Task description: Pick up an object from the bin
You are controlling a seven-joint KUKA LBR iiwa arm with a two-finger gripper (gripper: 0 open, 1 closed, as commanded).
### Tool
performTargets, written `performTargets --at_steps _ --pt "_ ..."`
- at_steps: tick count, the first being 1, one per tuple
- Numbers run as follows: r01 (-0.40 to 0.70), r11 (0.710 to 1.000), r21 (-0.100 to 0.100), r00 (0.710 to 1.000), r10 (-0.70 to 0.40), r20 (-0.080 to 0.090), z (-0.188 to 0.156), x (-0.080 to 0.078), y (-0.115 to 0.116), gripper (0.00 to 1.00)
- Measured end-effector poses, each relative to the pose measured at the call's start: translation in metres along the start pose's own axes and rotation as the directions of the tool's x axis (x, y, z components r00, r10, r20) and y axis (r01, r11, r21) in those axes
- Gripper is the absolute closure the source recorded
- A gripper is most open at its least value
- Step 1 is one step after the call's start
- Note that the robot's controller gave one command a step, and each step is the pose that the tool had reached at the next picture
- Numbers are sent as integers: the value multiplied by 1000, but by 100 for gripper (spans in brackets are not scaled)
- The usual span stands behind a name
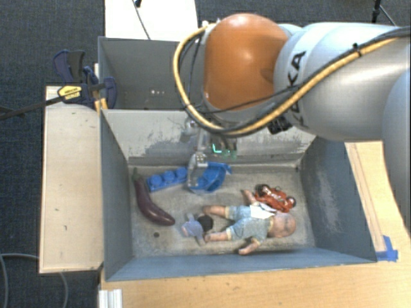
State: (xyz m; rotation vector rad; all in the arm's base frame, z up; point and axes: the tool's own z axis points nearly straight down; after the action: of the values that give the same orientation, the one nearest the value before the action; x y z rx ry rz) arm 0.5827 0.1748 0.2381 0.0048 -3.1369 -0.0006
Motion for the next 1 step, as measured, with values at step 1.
performTargets --at_steps 1 --pt "-5 1000 -2 1000 5 8 -5 -2 -1 0"
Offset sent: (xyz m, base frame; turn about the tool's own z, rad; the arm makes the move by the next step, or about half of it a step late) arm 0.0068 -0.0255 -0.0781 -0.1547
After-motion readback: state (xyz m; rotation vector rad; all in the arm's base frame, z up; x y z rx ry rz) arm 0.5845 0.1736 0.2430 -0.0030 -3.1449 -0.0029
